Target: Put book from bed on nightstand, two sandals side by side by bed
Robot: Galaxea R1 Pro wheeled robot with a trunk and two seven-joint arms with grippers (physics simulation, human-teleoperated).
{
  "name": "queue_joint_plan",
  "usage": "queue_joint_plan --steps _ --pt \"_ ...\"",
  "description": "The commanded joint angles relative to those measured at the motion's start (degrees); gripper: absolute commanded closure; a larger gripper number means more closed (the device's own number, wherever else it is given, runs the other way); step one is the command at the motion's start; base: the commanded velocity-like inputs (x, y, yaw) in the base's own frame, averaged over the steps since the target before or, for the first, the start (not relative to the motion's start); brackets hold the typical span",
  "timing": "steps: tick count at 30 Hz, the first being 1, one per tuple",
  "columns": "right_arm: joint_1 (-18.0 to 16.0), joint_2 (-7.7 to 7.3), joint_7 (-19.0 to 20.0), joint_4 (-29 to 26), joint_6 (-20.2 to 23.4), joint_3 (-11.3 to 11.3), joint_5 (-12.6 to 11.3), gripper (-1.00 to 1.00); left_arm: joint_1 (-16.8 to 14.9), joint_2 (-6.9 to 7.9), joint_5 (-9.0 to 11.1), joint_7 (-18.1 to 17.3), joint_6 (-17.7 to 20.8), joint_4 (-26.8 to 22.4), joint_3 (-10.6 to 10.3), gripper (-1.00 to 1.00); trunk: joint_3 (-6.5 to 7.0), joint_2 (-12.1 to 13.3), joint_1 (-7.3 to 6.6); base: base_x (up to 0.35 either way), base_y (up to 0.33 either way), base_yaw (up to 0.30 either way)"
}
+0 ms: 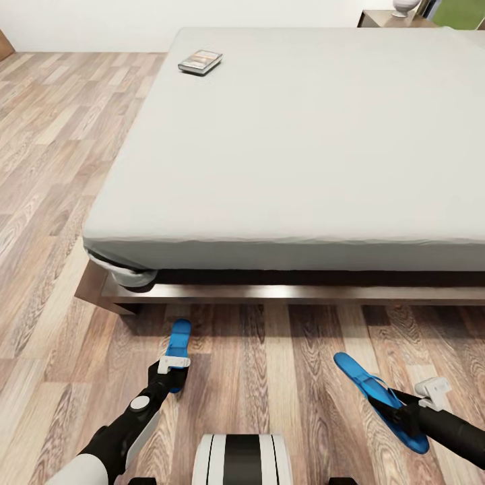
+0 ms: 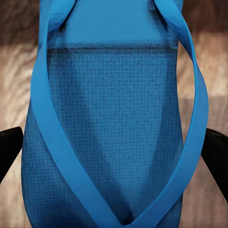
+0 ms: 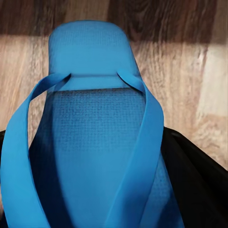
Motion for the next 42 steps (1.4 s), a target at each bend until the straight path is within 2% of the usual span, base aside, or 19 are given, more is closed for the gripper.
queue_joint_plan --steps 1,4,7,13,15,23,29,33,42 --pt "-0.2 0.01 0.4 -0.1 0.5 -0.1 0.4 1.0 0.0 0.08 0.5 0.5 -0.2 0.0 -0.5 1.0 -0.03 0.0 -0.01 0.0 0.0 0.0" --pt "-1.1 -0.04 0.4 -0.1 2.7 -0.1 0.4 1.0 0.0 0.08 0.5 0.5 -0.3 0.0 -0.5 1.0 -0.03 0.0 -0.01 0.0 0.0 0.0" --pt "-1.8 -0.72 0.5 -0.1 3.7 0.0 0.4 1.0 0.0 0.08 0.5 0.5 -0.3 0.0 -0.5 1.0 -0.03 0.0 -0.01 0.0 0.0 0.0" --pt "-2.1 -1.89 0.5 -0.1 4.4 0.0 0.4 1.0 0.0 0.08 0.5 0.5 -0.3 0.0 -0.5 1.0 -1.36 -0.1 0.15 0.0 0.0 0.0" --pt "-2.2 -2.12 0.5 -0.1 4.5 0.0 0.4 1.0 0.0 0.08 0.5 0.5 -0.3 0.0 -0.5 1.0 -1.36 -0.1 0.15 0.0 0.0 0.0" --pt "-2.7 -2.26 0.5 -0.1 4.7 0.1 0.4 1.0 0.0 0.08 0.5 0.5 -0.3 0.0 -0.5 1.0 -1.36 -0.1 0.15 0.0 0.0 0.0" --pt "-2.8 -2.28 0.5 -0.1 4.7 0.3 0.4 1.0 -0.1 0.52 0.5 0.5 -0.3 -0.1 -0.5 1.0 -2.69 -0.2 0.3 0.0 0.0 0.0" --pt "-3.0 -2.33 0.5 -0.1 4.8 0.4 0.4 1.0 -0.1 1.05 0.6 0.4 -0.2 -0.6 -0.5 1.0 -2.69 -0.2 0.3 0.0 0.0 0.0" --pt "-3.0 -2.44 0.5 -0.1 4.8 0.4 0.4 1.0 0.0 1.21 0.6 0.5 -0.2 -1.0 -0.5 1.0 -2.69 -0.2 0.3 0.001 0.0 0.0"
